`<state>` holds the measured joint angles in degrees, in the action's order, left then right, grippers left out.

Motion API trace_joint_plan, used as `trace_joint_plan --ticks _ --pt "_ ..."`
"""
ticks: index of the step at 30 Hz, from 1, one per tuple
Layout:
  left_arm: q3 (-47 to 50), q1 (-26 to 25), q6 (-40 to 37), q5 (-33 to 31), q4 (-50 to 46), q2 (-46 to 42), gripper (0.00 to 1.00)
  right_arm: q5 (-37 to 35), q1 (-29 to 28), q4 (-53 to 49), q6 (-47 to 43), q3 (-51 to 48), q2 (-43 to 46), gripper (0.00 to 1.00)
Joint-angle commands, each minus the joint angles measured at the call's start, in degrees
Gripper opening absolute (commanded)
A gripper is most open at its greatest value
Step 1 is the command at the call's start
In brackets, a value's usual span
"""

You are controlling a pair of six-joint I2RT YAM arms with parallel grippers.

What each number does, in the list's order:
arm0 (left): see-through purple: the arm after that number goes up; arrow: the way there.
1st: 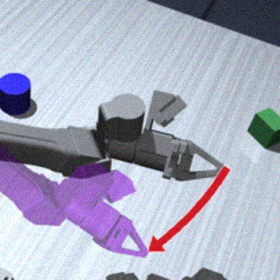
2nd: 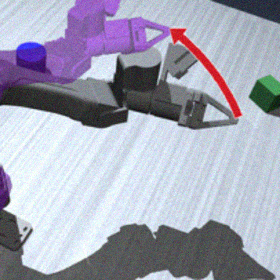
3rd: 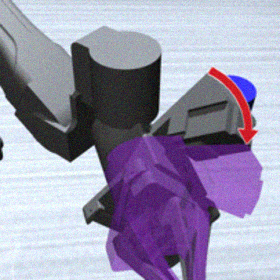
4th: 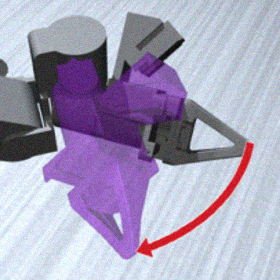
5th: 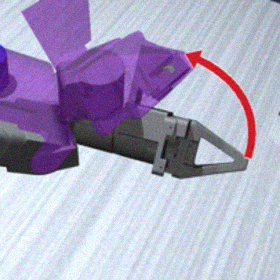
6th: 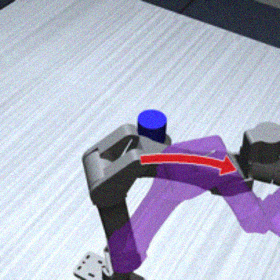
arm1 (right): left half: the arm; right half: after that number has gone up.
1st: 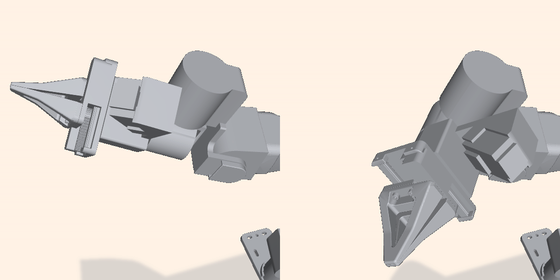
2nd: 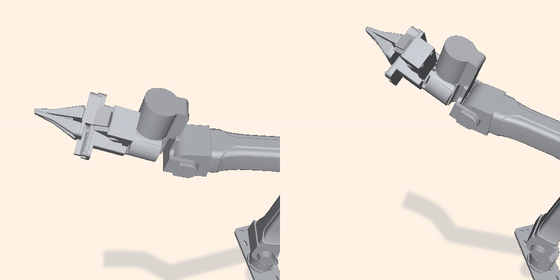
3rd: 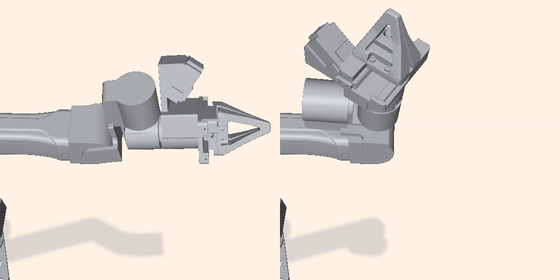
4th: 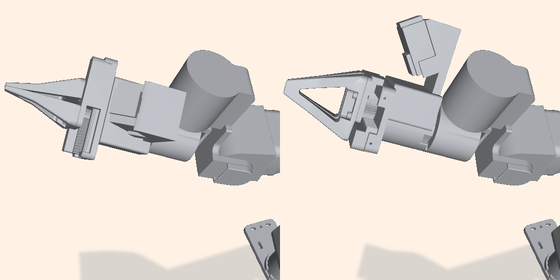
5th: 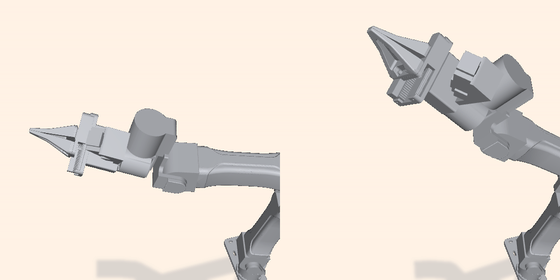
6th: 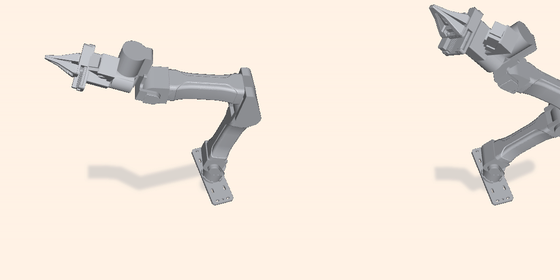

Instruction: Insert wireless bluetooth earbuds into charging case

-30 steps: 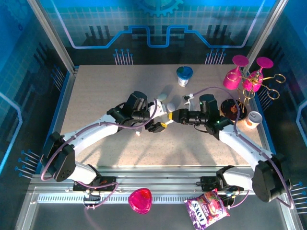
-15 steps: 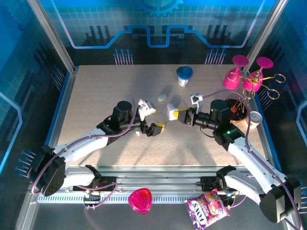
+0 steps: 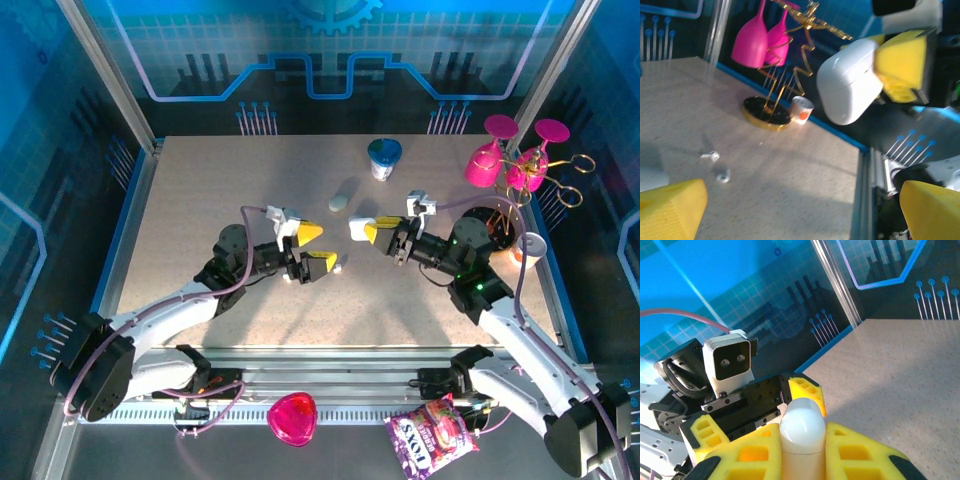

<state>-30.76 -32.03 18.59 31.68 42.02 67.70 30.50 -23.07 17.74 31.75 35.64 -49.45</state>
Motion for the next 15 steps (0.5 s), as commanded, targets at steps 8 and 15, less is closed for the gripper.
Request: trace_joint_plan --ticks 8,15 --pt "2.64 -1.49 8.85 8.26 22.75 2.26 0.92 4.66 -4.76 18.89 4.19 -0.67 -2.86 0.06" --pt "2.22 -1.98 17.38 9.64 37.95 7.79 0.72 5.43 -7.75 21.25 1.96 0.73 -4.98 0.06"
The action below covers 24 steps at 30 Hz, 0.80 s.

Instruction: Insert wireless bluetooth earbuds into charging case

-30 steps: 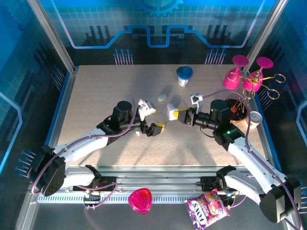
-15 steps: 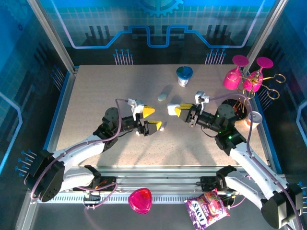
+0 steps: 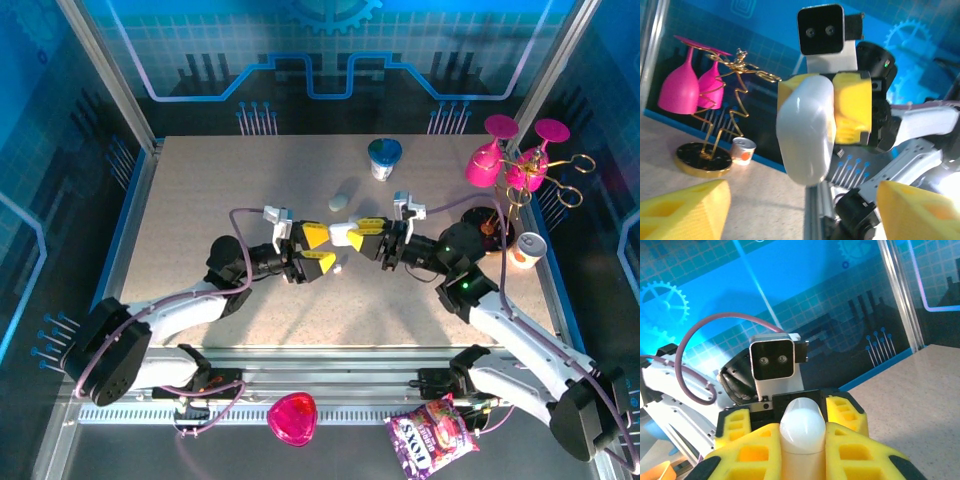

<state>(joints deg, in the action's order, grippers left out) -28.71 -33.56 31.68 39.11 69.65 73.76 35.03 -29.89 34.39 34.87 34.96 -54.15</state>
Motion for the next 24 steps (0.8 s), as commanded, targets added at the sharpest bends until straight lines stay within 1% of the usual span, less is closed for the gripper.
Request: trace_joint_plan --ticks 1,8,15,18,24 --pt "0.02 -0.64 4.4 2.4 10.56 2.05 0.71 0.92 -1.04 4.71 -1.2 1.66 -0.65 0.06" --pt "-0.46 -1.31 2.51 2.67 10.6 1.3 0.58 2.07 -1.43 7.64 0.41 1.96 -2.83 0.06" --pt "-2.14 -1.66 2.94 3.58 10.6 1.65 0.38 3.1 -1.84 10.06 1.16 1.96 -4.71 0.06" --pt "-2.32 -1.73 2.92 3.43 10.59 1.68 0.37 3.61 -1.93 10.19 1.13 2.07 -5.39 0.06" --pt "-2.49 -1.72 2.65 3.21 10.6 1.39 0.38 4.12 -2.01 9.82 0.93 1.87 -5.62 0.06"
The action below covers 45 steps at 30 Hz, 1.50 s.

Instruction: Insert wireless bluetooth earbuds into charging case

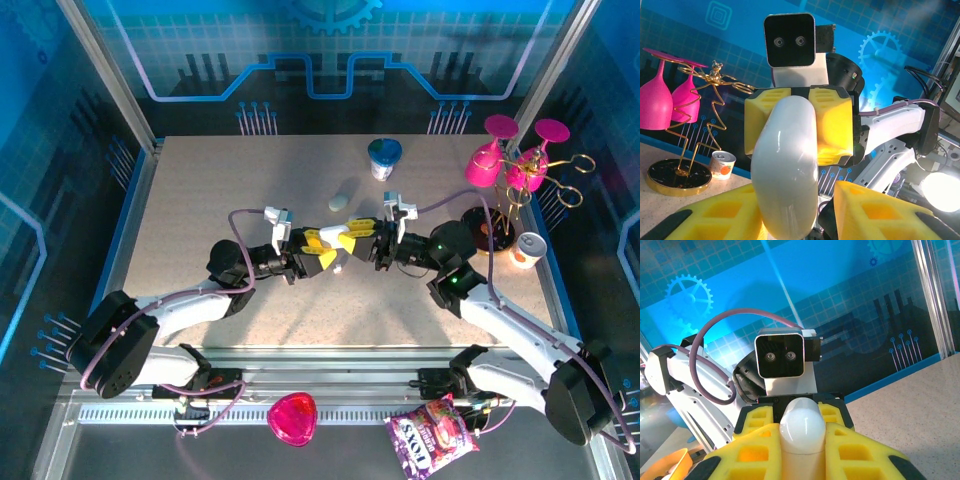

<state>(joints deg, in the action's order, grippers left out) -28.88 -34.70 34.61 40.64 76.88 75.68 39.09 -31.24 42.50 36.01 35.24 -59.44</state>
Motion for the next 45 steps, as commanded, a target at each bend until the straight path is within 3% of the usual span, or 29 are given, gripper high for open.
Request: trace_joint_plan --ticks 1,8,16,18,21,24,26,30,38,45 --pt "-2.4 -0.55 -0.33 1.72 3.36 -0.54 0.38 0.1 -0.65 1.54 -0.26 1.6 -0.31 0.06" --pt "-2.68 -0.62 -0.22 2.03 3.36 -0.54 0.35 0.54 -0.72 0.58 -0.74 1.58 -0.5 0.06" --pt "-2.34 -0.75 -0.5 2.42 3.36 -0.62 0.13 -0.2 -0.84 0.33 -0.33 1.62 -0.17 0.08" --pt "-2.07 -0.76 -0.96 2.33 3.36 -0.49 0.11 -0.96 -0.84 -0.28 -0.5 1.6 0.43 0.2" --pt "-1.34 -0.76 -3.55 2.9 3.29 -0.44 0.1 -3.32 -0.84 -4.09 -3.01 1.58 2.58 0.49" --pt "-0.65 -0.55 -8.62 3.91 -0.08 -0.99 0.1 -6.38 -1.12 -14.21 -9.2 2.81 5.53 0.66" --pt "-0.65 -0.63 -12.08 4.52 -4.19 -1.91 0.1 -8.34 -1.41 -20.9 -13.13 3.96 6.96 0.7" --pt "-0.65 -0.6 -14.61 4.84 -7.28 -3.34 0.1 -12.51 -2.09 -30.23 -17.87 5.67 8.33 0.71" --pt "-0.63 -0.56 -9.81 5.92 -0.47 -0.47 0.1 -16.6 -4.9 -38.04 -23.59 9.1 6.68 0.72" --pt "0.35 -0.55 -12.74 6.88 -1.66 -1.36 0.1 -25.12 -6.06 -38.55 -23.06 10.46 6.78 0.71"
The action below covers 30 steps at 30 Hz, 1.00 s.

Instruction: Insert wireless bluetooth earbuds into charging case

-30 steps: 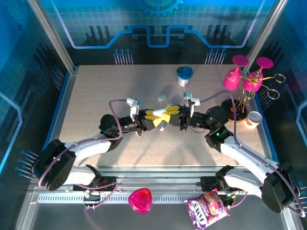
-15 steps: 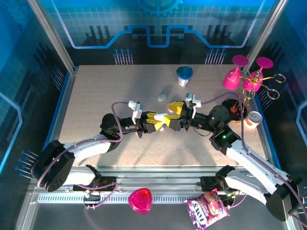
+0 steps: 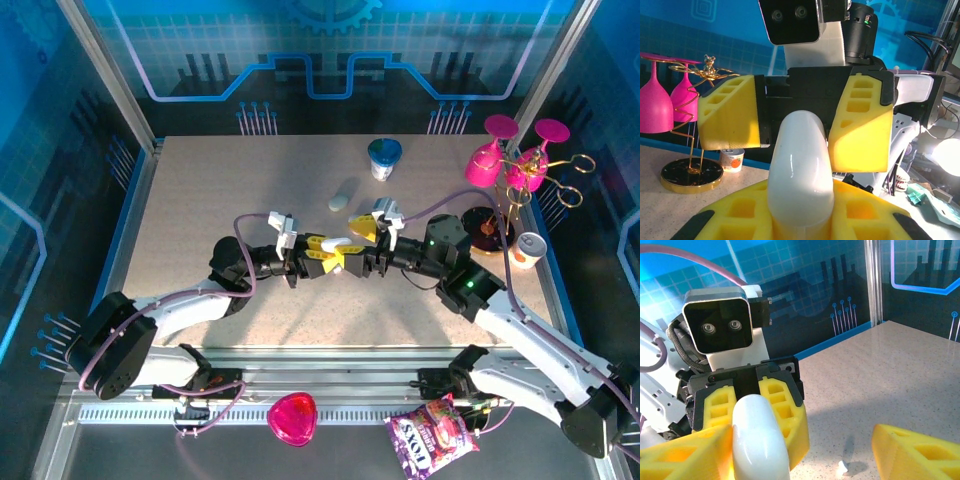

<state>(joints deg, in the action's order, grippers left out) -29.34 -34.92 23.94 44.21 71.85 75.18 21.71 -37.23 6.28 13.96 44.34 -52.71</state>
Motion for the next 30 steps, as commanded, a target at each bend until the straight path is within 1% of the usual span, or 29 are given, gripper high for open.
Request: trace_joint_plan --ticks 1,5,16,18,23,26,28,30 --pt "1.0 -0.38 -2.76 3.39 2.87 -1.01 0.1 -8.43 -0.04 -2.24 -0.87 1.45 0.19 0.71" --pt "1.53 -0.37 -4.94 3.8 1.06 -2.0 0.1 -10.3 0.08 -3.58 -0.91 2.84 -0.1 0.71" --pt "2.36 -0.36 -10.82 3.92 -5.02 -4.7 0.11 -9.06 0.06 -5.52 -0.59 4.6 0.12 0.72" --pt "2.53 -0.3 -12.76 3.47 -7.28 -5.57 0.11 -7.74 0.07 -5.13 -0.24 4.46 0.94 0.75" --pt "3.86 1.26 -18.64 1.54 -13.01 -7.75 0.12 -4.82 0.12 -1.38 2.82 2.56 4.85 0.93" --pt "5.23 3.25 -21.2 0.34 -15.37 -9.48 0.11 -7.21 0.68 -0.15 5.49 0.52 7.67 1.0" --pt "5.69 3.97 -22.56 -0.56 -17.54 -11.06 0.11 -10.05 1.95 -0.49 7.08 -1.17 9.24 1.0" --pt "5.71 3.98 -24.57 -1.52 -20.68 -13.0 0.11 -13.27 4.57 -1.89 9.16 -3.22 10.48 1.0"
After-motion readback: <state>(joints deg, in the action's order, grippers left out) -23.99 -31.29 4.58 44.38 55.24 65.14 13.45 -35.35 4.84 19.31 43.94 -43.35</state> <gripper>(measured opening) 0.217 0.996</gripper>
